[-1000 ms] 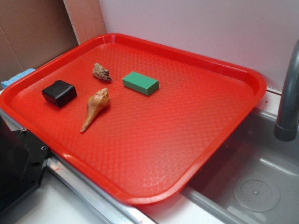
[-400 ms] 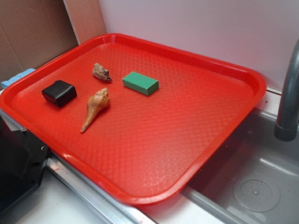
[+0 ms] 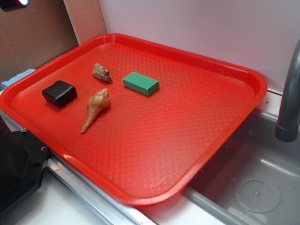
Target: Grab the wood chip.
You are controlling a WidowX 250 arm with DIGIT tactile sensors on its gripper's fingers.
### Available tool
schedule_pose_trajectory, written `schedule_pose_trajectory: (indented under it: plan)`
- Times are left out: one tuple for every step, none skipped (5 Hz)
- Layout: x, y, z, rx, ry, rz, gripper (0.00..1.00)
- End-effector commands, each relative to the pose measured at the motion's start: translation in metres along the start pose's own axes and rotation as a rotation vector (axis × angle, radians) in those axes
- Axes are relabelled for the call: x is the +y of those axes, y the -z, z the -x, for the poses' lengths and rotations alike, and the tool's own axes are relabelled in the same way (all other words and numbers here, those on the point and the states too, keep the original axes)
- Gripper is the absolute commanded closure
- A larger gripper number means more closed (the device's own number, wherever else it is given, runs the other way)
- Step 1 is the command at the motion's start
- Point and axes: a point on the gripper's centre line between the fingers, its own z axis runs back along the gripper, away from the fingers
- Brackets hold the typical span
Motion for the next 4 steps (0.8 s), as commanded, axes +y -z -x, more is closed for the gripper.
schedule_pose_trajectory:
  plan:
    - [0.003,0.039,-0.041,-0.107,-0.303,0.048,0.0]
    - [0.0,0.07,-0.054,-0.174,-0.367,0.034,0.0]
    - [-0.001,0.098,-0.068,-0.216,-0.418,0.021,0.0]
    - [-0.006,0.118,-0.074,-0.234,-0.431,-0.013,0.0]
